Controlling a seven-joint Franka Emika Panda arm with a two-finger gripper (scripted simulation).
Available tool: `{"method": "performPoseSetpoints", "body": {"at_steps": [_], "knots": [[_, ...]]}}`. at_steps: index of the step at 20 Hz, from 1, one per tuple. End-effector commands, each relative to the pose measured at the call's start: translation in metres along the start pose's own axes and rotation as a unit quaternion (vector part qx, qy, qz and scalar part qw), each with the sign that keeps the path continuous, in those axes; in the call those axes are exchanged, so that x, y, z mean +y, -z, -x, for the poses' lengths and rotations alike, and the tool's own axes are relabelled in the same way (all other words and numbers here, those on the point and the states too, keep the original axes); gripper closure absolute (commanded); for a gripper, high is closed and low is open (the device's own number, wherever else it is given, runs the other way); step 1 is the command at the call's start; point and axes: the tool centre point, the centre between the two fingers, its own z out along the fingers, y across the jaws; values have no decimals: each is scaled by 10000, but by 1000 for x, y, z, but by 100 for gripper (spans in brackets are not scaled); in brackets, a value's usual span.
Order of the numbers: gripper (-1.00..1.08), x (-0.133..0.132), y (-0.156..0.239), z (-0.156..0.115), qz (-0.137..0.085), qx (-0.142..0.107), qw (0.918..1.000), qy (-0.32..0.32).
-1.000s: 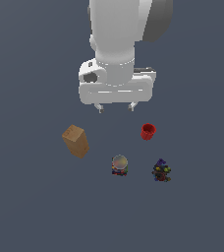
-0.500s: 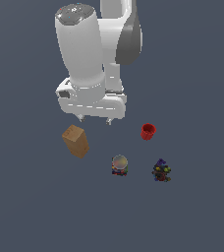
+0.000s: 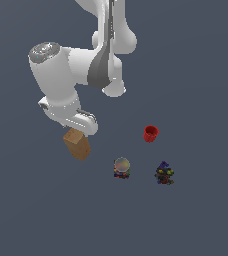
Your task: Pick up a designated object from a clutter of objects.
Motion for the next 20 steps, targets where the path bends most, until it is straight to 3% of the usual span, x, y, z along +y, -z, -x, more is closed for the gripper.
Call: {"method": "performPoseSetpoints", "body": {"at_steps": [1,9,20], "knots": [[-92,11,-7,-2,21,6,9999,-156],[-92,14,-14,-2,27,0,9998,-187],[-92,16,-58,-1,32,5,9998,-212]]}}
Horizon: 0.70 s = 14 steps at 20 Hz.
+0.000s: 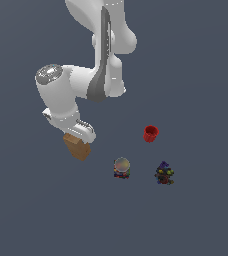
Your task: Pick up a designated object from a clutter of objects.
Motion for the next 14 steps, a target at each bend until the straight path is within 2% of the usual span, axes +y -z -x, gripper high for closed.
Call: {"method": "performPoseSetpoints", "body": {"at_steps": [1,3,4,14], "knots": [[-92,0,-6,-1,-2,6,10000,-5],[-92,0,-7,-1,-2,6,10000,-5],[108,0,-7,-1,-2,6,10000,-5],[108,0,-6,0,-5,5,10000,-3]]}}
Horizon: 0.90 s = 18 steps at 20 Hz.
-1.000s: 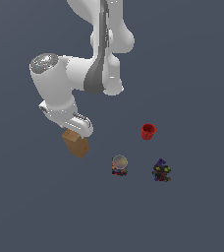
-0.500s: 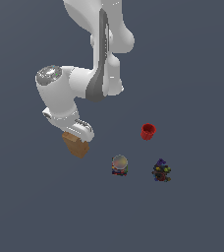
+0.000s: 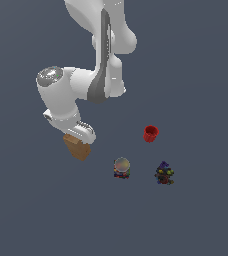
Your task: Pick up a designated object from a clutter of objects.
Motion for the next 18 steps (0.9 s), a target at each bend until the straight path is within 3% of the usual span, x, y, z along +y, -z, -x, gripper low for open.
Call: {"method": "performPoseSetpoints", "body": {"at_steps": [1,10,18], "knots": [[108,0,0,0,-1,0,10000,1],[108,4,24,7,-1,0,10000,1],[108,14,81,23,0,0,10000,-3]]}}
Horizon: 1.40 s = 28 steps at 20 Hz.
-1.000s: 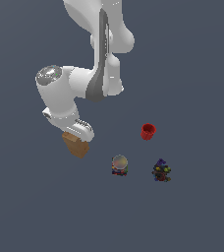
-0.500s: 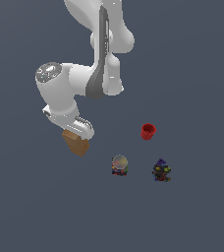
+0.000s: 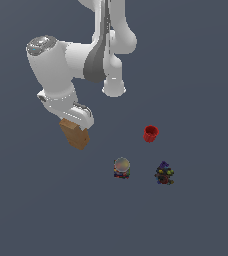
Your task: Pick up a designated object from a clutter of objects.
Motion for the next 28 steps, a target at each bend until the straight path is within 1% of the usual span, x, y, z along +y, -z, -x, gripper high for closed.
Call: {"method": "performPoseSetpoints", "body": {"at_steps": [1,19,24,28], "knots": [[108,3,26,4,-11,48,10000,-1],[108,34,210,55,-6,49,10000,-6],[108,40,248,64,-9,49,10000,-4],[108,43,270,68,-9,49,10000,-4]]}}
